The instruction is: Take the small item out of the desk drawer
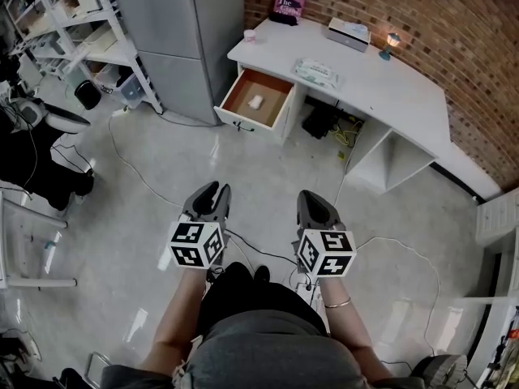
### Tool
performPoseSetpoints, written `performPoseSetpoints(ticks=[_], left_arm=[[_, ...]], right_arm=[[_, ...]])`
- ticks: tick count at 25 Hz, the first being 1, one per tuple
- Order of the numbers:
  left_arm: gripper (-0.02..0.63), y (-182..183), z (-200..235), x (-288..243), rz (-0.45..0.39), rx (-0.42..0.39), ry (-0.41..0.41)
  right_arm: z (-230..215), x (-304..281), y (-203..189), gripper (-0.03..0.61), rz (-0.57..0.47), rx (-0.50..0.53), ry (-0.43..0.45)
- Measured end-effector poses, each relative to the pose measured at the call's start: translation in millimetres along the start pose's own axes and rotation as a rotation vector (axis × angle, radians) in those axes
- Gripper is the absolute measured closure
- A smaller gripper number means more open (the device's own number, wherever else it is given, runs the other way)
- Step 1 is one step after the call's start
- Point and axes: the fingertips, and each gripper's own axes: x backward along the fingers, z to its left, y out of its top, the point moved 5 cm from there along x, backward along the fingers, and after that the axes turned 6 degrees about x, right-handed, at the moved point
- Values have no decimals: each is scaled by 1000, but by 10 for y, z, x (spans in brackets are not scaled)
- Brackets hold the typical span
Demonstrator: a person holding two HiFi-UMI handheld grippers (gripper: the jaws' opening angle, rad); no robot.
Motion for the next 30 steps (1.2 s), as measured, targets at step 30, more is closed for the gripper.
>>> performPoseSetpoints(ticks=[30], left_arm=[[457, 492, 714, -1430, 56, 30, 5]], right_arm=[[-486, -1380, 423, 572, 51, -47, -40]])
